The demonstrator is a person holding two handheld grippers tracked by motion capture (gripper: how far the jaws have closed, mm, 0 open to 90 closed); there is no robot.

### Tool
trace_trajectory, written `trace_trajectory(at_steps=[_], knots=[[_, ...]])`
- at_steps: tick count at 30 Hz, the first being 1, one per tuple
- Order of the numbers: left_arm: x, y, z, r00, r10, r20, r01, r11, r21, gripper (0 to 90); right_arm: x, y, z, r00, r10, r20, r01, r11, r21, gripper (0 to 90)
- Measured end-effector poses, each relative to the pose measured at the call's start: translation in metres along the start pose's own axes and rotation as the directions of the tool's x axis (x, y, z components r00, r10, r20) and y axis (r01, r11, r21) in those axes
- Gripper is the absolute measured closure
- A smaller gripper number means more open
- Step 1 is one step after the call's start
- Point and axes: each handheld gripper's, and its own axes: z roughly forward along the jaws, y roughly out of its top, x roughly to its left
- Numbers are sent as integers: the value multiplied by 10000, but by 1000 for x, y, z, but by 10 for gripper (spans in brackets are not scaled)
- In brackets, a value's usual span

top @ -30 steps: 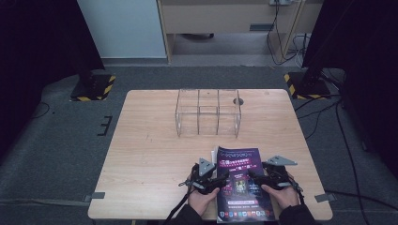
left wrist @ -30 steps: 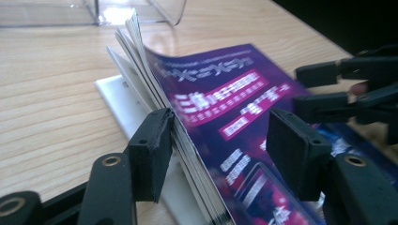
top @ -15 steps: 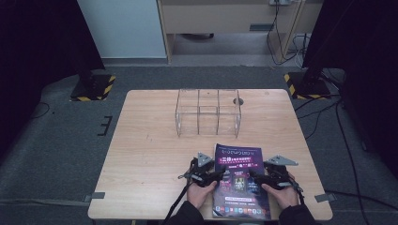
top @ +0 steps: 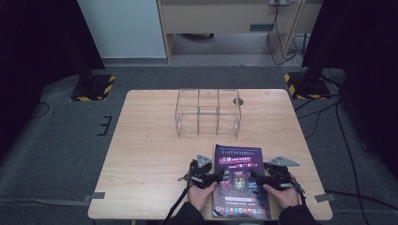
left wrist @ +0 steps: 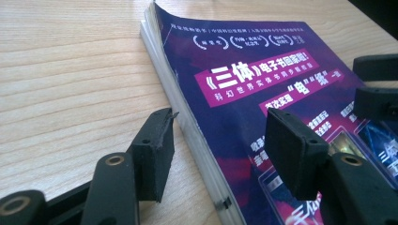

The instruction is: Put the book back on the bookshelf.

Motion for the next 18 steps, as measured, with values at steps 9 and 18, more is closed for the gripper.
trace_trajectory(at_steps=[9,18], knots=[[-4,2,5,9994,-324,-80,323,9994,-137,418,0,0,0,10000,48,11,-48,10000,-26,295],[0,0,-4,9919,-1059,700,1112,9908,-770,448,-1,0,0,9998,170,-107,-171,9998,-41,295]])
